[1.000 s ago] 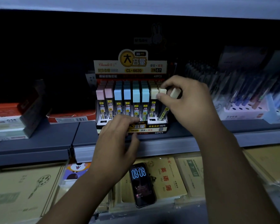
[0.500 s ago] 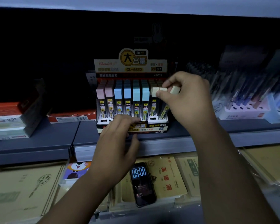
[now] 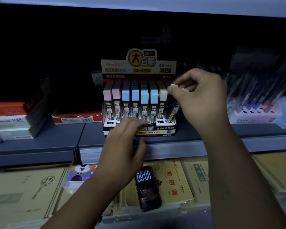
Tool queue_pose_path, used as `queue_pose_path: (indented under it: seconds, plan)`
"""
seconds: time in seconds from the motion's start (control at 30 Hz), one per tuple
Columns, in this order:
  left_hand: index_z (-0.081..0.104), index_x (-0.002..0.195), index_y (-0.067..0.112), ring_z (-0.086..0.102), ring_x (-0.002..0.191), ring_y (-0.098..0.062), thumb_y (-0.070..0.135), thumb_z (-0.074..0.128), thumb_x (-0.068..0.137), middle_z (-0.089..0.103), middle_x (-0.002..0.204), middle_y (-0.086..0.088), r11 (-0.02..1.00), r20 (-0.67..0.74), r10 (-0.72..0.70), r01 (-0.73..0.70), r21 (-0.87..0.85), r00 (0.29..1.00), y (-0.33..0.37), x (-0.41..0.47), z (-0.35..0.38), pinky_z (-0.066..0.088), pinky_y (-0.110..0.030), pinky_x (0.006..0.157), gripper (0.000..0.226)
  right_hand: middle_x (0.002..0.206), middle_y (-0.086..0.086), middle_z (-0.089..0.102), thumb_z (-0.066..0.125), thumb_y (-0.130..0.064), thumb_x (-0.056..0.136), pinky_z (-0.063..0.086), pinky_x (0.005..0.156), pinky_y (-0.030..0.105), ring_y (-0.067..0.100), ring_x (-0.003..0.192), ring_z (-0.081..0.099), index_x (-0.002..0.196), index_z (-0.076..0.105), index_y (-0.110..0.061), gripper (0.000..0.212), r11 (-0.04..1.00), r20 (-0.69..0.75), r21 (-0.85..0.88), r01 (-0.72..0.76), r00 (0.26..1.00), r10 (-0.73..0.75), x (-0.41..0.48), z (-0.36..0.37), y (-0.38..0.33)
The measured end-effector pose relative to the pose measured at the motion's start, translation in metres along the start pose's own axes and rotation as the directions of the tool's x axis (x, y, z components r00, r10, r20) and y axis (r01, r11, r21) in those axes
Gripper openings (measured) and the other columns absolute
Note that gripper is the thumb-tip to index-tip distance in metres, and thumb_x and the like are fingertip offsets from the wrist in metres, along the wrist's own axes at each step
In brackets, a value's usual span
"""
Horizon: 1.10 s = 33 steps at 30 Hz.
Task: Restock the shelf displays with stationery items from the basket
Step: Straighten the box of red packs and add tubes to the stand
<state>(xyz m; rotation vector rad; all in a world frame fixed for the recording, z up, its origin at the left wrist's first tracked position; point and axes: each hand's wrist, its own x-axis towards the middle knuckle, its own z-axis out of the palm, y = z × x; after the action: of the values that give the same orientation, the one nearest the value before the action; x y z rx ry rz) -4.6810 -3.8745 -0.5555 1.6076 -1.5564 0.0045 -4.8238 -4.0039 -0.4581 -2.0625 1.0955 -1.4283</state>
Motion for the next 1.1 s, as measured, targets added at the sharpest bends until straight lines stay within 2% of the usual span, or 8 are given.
queue_pose_path:
  seconds: [0.1,0.17,0.33,0.5,0.67,0.83,0.97,1.1]
  plan:
    - [0.057,0.131,0.03,0.053,0.102,-0.008,0.013,0.06,0.092,0.049,0.118,0.02,1.0,0.0,-0.002,0.002,0.004,1.0,0.0,0.0,0.0,0.052,-0.042,0.09,0.042,0.077,-0.004,0.067,0.078,-0.017,0.083,0.053,0.065,0.021,0.003,0.065,0.06,0.083,0.072,-0.018,0.006,0.999,-0.051,-0.001,0.044,0.998,-0.044,0.002,0.005,-0.004]
    - [0.057,0.131,0.029,0.054,0.102,-0.009,0.014,0.06,0.092,0.05,0.118,0.02,1.0,0.002,-0.002,0.002,0.004,1.0,0.0,0.0,0.0,0.052,-0.043,0.09,0.042,0.08,0.0,0.068,0.076,-0.018,0.083,0.055,0.065,0.025,0.006,0.064,0.061,0.087,0.072,-0.018,0.005,0.998,-0.114,-0.002,0.066,0.991,-0.066,0.004,0.005,-0.007]
    - [0.055,0.132,0.03,0.054,0.103,-0.01,0.016,0.059,0.093,0.05,0.12,0.019,1.0,0.007,0.004,-0.004,0.0,1.0,-0.001,0.0,0.0,0.052,-0.043,0.09,0.042,0.083,0.001,0.07,0.069,-0.016,0.084,0.054,0.064,0.023,0.009,0.068,0.066,0.093,0.071,-0.014,0.01,0.994,-0.25,0.036,0.106,0.964,-0.094,0.007,-0.005,-0.014]
    - [0.055,0.132,0.031,0.053,0.103,-0.008,0.014,0.06,0.093,0.049,0.119,0.02,1.0,0.004,-0.005,0.005,0.01,1.0,-0.001,0.0,0.001,0.052,-0.043,0.09,0.043,0.075,-0.01,0.068,0.067,-0.014,0.084,0.052,0.062,0.017,0.007,0.068,0.067,0.091,0.071,-0.018,0.009,0.998,-0.19,0.046,0.037,0.981,-0.027,0.003,-0.01,-0.012]
    - [0.056,0.132,0.03,0.052,0.102,-0.007,0.014,0.061,0.092,0.049,0.117,0.021,1.0,-0.002,-0.005,0.005,0.013,1.0,0.0,0.001,0.001,0.052,-0.042,0.089,0.043,0.071,-0.003,0.069,0.065,-0.008,0.083,0.053,0.057,0.027,0.007,0.058,0.061,0.083,0.068,-0.016,0.009,0.997,-0.146,0.069,-0.029,0.988,0.039,0.002,-0.011,-0.002]
    - [0.056,0.133,0.028,0.052,0.101,-0.007,0.013,0.063,0.092,0.05,0.119,0.019,1.0,-0.001,-0.001,0.001,0.017,1.0,0.0,0.001,0.0,0.052,-0.044,0.089,0.044,0.082,-0.009,0.07,0.061,0.0,0.089,0.054,0.066,0.02,0.002,0.07,0.066,0.086,0.067,-0.016,0.018,0.997,-0.084,0.072,0.014,0.996,-0.008,0.007,-0.016,0.001]
    - [0.056,0.132,0.028,0.053,0.102,-0.008,0.011,0.064,0.091,0.05,0.118,0.018,1.0,-0.001,0.002,-0.002,0.016,1.0,0.0,0.001,0.001,0.052,-0.043,0.088,0.045,0.085,-0.006,0.072,0.06,0.002,0.091,0.059,0.076,0.033,0.008,0.079,0.068,0.087,0.068,-0.02,0.023,0.997,-0.013,0.024,0.067,0.998,-0.066,0.008,-0.019,0.002]
    - [0.056,0.132,0.029,0.052,0.102,-0.006,0.011,0.064,0.091,0.049,0.119,0.019,1.0,-0.003,0.006,-0.006,0.023,1.0,0.0,0.002,0.001,0.052,-0.042,0.088,0.045,0.089,-0.004,0.072,0.059,0.004,0.091,0.059,0.078,0.038,0.012,0.084,0.069,0.084,0.067,-0.025,0.031,0.997,0.063,0.002,0.083,0.995,-0.083,0.01,-0.026,-0.001]
